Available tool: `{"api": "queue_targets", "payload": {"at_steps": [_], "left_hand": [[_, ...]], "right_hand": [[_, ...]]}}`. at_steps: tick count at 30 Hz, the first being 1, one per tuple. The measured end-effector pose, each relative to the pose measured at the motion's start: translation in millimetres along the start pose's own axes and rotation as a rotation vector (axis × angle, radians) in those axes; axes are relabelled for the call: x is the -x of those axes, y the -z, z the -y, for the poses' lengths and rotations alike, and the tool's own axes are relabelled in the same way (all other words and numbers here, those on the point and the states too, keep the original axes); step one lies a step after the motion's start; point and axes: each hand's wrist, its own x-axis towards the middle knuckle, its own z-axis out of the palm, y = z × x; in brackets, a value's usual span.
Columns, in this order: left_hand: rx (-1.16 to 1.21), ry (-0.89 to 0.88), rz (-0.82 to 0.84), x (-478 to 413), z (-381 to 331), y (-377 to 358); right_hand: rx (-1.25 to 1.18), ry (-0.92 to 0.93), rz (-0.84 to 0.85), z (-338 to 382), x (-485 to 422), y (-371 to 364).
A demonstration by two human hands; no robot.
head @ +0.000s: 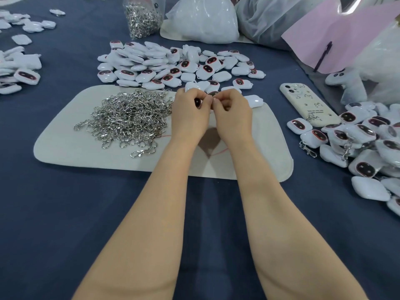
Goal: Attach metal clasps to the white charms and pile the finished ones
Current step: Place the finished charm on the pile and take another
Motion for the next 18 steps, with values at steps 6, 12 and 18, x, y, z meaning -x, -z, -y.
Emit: {"api": "queue_targets", "payload": {"at_steps": [6, 12, 18], "left_hand": [[0.007, 0.022, -0.011, -0.3, 0.6, 0.5], [0.015, 0.014, -0.002, -0.6, 0.8, 0.4], [-0.028, -0.041, -0.008, 1.5, 1.6, 0.0]], "right_hand": [[-0.048, -0.001, 0.066, 2.1, 1.2, -1.3], [-0.067, -0.028, -0.021, 1.9, -0.6, 0.3], [-0.072, -0.004, -0.037, 3.6, 0.0, 1.4]]}}
